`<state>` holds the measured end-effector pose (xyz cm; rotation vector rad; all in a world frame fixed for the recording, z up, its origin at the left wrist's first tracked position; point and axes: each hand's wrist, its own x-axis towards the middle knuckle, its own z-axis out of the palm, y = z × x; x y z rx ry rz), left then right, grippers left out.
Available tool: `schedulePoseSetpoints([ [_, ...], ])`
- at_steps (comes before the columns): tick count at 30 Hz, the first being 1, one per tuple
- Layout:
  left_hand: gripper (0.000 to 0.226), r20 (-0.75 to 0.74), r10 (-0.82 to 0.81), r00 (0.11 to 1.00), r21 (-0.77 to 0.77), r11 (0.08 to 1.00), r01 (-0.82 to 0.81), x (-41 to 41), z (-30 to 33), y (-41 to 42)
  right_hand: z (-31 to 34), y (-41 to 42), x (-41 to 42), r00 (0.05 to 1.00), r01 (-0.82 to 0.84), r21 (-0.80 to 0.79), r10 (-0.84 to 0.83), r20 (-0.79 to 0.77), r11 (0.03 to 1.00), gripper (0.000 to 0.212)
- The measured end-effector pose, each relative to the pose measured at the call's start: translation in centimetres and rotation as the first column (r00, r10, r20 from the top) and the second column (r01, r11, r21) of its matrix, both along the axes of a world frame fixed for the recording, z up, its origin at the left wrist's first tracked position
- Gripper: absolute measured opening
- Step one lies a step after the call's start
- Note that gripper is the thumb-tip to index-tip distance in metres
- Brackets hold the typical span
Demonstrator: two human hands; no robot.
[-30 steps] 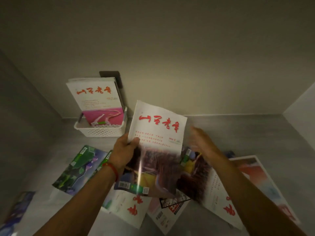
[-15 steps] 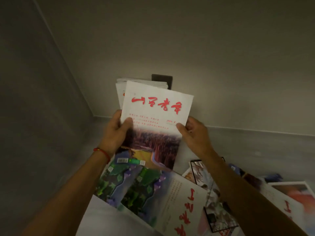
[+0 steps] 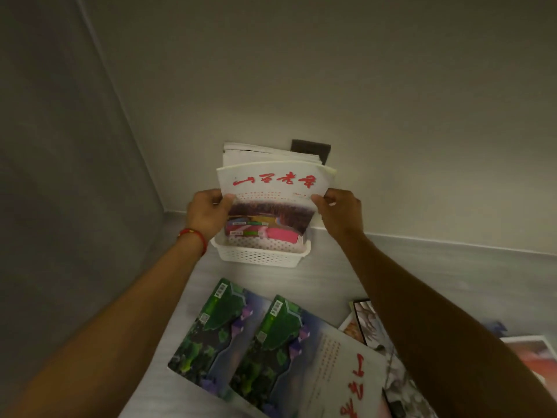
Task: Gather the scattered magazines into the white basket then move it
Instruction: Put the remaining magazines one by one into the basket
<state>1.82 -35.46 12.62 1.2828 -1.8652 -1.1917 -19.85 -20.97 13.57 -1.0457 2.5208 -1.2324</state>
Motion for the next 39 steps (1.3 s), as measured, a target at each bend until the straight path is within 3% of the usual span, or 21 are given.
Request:
schedulePoseSetpoints([
  [10,0.028,-0.068,0.062,0.996,0.1,0.993,-0.055,0.7,-3.8,-1.8,-2.1,-1.9,0.9,0.997,0.043,0.051,-0.046,0.06,0.998,0.025],
  [12,0.03,-0.057,0.067,0.996,0.158,0.986,-0.057,0.5,-4.6,-1.7,-2.5,-1.8,1.2,0.989,0.047,0.106,-0.061,0.136,0.993,0.019],
  [13,0.031,-0.051,0.067,0.996,0.179,0.982,-0.057,0.4,-4.8,-1.7,-2.5,-1.7,1.3,0.968,0.028,0.094,-0.05,0.245,0.995,0.013],
  [14,0.032,-0.049,0.063,0.997,0.195,0.979,-0.053,0.3,-4.9,-1.7,-2.4,-1.3,1.5,0.914,-0.001,0.017,-0.006,0.406,1.0,0.01],
  [16,0.036,-0.048,0.055,0.997,0.206,0.977,-0.044,-0.2,-4.7,-1.9,-1.9,-0.3,1.7,0.712,-0.062,-0.219,0.197,0.674,0.974,0.019],
  [18,0.042,-0.045,0.053,0.998,0.225,0.973,-0.041,-0.8,-4.4,-2.1,-1.7,0.7,1.6,0.615,-0.139,-0.333,0.345,0.71,0.933,0.027],
  [20,0.035,-0.021,0.032,0.999,0.225,0.974,-0.027,-1.4,-4.2,-1.9,-2.3,1.5,1.5,0.675,-0.13,-0.237,0.26,0.69,0.963,0.027],
  [22,0.032,-0.028,0.006,1.0,0.238,0.971,0.001,-1.7,-4.3,-1.3,-3.4,2.9,1.3,0.818,-0.19,-0.009,0.163,0.551,0.982,0.028],
  [23,0.035,-0.049,-0.01,0.999,0.254,0.967,0.022,-1.8,-4.3,-1.0,-4.3,4.0,1.1,0.873,-0.27,0.115,0.192,0.448,0.956,0.029],
  [25,0.041,-0.096,-0.043,0.994,0.285,0.956,0.068,-1.5,-4.4,-0.5,-6.4,7.1,0.7,0.891,-0.451,0.388,0.381,0.246,0.804,0.028],
  [28,0.063,-0.141,-0.044,0.989,0.345,0.934,0.091,-0.7,-4.9,-0.3,-9.3,12.8,0.7,0.83,-0.468,0.697,0.54,0.135,0.544,0.031],
  [30,0.062,-0.084,0.028,0.996,0.323,0.946,0.001,0.2,-5.3,0.1,-10.6,16.6,0.8,0.852,-0.418,0.739,0.511,0.116,0.529,0.033],
  [33,0.035,-0.099,0.101,0.99,0.151,0.985,-0.086,1.5,-5.9,3.5,-12.0,21.5,1.3,0.885,-0.384,0.77,0.442,0.148,0.51,0.04],
  [36,0.038,-0.067,0.048,0.997,0.056,0.997,-0.044,2.3,-8.1,10.3,-13.5,24.4,2.3,0.899,-0.339,0.781,0.425,0.105,0.525,0.065],
  [39,0.028,0.131,-0.103,0.986,0.063,0.993,0.096,2.4,-10.1,17.5,-14.6,25.2,3.2,0.921,-0.243,0.807,0.388,0.018,0.539,0.079],
])
